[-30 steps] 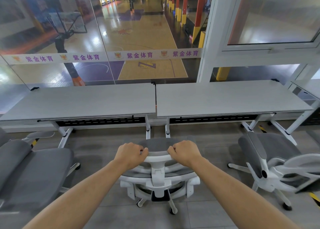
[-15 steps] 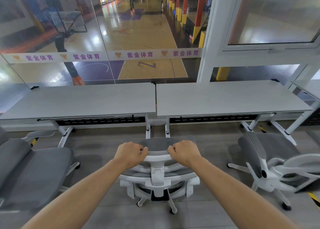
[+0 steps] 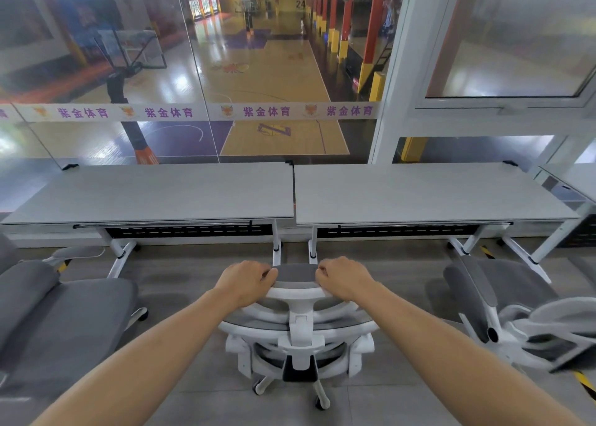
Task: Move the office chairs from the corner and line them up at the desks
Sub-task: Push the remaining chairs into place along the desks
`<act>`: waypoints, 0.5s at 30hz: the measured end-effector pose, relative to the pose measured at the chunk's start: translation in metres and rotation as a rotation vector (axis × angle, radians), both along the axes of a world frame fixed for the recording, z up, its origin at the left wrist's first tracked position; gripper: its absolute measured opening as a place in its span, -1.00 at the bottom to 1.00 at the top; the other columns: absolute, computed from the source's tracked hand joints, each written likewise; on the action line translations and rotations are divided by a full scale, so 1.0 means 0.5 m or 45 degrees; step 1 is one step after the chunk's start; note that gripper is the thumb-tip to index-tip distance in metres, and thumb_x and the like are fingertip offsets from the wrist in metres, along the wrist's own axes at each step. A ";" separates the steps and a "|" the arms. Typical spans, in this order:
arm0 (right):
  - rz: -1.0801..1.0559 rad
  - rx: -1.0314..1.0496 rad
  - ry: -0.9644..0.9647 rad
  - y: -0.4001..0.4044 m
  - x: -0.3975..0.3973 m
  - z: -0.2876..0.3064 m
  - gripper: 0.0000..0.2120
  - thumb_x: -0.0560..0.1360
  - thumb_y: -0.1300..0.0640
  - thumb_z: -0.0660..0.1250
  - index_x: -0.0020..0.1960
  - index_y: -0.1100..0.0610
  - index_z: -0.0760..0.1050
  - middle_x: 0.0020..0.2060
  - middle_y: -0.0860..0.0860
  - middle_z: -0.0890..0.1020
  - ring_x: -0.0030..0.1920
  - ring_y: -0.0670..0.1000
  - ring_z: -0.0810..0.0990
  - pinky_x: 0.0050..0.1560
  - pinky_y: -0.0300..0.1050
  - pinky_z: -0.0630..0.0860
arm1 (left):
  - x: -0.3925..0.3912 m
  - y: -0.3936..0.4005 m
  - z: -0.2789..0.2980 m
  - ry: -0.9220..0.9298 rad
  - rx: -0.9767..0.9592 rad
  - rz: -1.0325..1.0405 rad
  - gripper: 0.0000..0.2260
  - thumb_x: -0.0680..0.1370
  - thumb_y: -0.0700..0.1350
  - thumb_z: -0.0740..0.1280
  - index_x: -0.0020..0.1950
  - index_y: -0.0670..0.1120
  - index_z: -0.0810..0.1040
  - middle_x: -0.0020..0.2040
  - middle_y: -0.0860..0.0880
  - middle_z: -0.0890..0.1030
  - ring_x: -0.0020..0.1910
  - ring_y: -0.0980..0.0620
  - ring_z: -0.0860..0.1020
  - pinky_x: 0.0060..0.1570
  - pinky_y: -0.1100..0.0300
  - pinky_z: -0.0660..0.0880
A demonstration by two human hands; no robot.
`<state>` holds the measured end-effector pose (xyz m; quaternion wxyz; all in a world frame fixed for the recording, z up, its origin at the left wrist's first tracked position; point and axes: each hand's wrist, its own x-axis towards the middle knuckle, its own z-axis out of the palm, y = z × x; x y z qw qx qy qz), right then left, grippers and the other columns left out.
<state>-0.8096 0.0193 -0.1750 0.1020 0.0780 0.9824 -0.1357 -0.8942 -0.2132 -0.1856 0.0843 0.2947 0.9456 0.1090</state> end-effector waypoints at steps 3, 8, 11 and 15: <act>0.027 0.075 0.017 -0.045 -0.041 0.005 -0.73 0.60 0.11 0.08 0.21 0.08 0.47 0.04 0.11 0.63 -0.07 0.17 0.59 -0.13 0.01 0.52 | -0.024 -0.050 0.014 -0.001 0.027 0.026 -0.63 0.60 0.15 0.04 -0.22 -0.02 0.46 -0.25 0.04 0.57 -0.23 -0.06 0.54 -0.28 0.11 0.39; 0.177 0.133 0.028 -0.206 -0.128 0.024 -0.58 0.56 0.26 0.12 0.39 0.06 0.39 0.13 0.16 0.61 0.07 0.21 0.59 0.02 0.10 0.57 | -0.077 -0.219 0.016 0.042 0.016 0.111 -0.68 0.61 0.12 0.06 -0.17 -0.03 0.44 -0.15 0.05 0.57 -0.15 -0.08 0.54 -0.20 0.10 0.36; 0.290 0.134 0.053 -0.322 -0.181 0.010 -0.68 0.56 0.24 0.10 0.27 0.13 0.45 0.10 0.20 0.61 0.05 0.24 0.59 0.01 0.14 0.55 | -0.096 -0.346 0.000 0.041 0.000 0.206 -0.69 0.61 0.11 0.09 -0.12 -0.05 0.48 -0.10 0.04 0.58 -0.11 -0.09 0.54 -0.18 0.10 0.39; 0.459 0.093 0.035 -0.500 -0.245 -0.006 -0.75 0.61 0.13 0.07 0.16 0.16 0.46 0.07 0.21 0.60 0.04 0.24 0.58 -0.04 0.07 0.52 | -0.092 -0.542 -0.018 0.024 -0.006 0.346 -0.67 0.63 0.11 0.08 -0.08 -0.06 0.50 -0.08 0.02 0.57 -0.08 -0.08 0.55 -0.10 0.08 0.44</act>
